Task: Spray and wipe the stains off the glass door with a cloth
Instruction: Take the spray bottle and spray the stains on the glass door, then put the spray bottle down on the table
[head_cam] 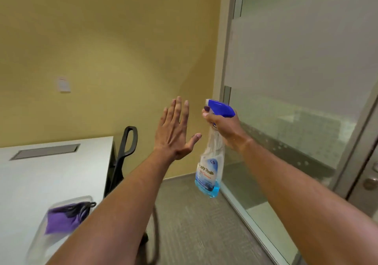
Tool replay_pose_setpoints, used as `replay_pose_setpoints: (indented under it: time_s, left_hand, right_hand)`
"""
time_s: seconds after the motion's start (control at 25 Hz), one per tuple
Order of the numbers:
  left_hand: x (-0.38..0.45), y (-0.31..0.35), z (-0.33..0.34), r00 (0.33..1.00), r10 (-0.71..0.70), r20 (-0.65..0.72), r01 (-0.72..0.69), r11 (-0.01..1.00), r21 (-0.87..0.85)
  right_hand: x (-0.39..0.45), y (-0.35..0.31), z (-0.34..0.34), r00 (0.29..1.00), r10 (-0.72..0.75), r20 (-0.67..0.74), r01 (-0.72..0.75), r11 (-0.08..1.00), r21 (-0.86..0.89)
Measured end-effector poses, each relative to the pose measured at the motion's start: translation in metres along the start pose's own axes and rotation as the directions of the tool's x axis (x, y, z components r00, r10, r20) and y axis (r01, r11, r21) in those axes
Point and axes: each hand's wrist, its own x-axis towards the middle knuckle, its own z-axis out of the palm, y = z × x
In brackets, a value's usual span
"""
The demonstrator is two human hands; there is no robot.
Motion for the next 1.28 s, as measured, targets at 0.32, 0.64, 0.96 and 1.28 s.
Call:
replay_pose_setpoints:
  time_s: [0.32,0.64,0.96,1.28]
  left_hand:
    - [-0.122,-0.087,-0.044,0.974,-0.216,0.062,0.204,0.966,0.162]
    - [-0.230,-0.192,-0.083,0.916,-0.396,0.068,0.366,0.892,0.266]
    - [-0.323,-0.323,-0.104,0.873,-0.477,0.104,0.428,0.849,0.310]
    - [-0.382,-0.417,-0.086,0.837,-0.527,0.148,0.473,0.832,0.292]
  right_hand:
    - [-0.065,0.020,0.118,0.973,0.039,0.229,-0.045,0.999,0.024]
    - [-0.118,0.040,0.253,0.905,0.040,0.423,-0.062,0.997,0.038]
    - [-0.160,0.065,0.411,0.919,0.079,0.386,-0.105,0.993,0.047]
    - [-0.185,0.112,0.527,0.945,0.129,0.300,-0.150,0.988,0.046]
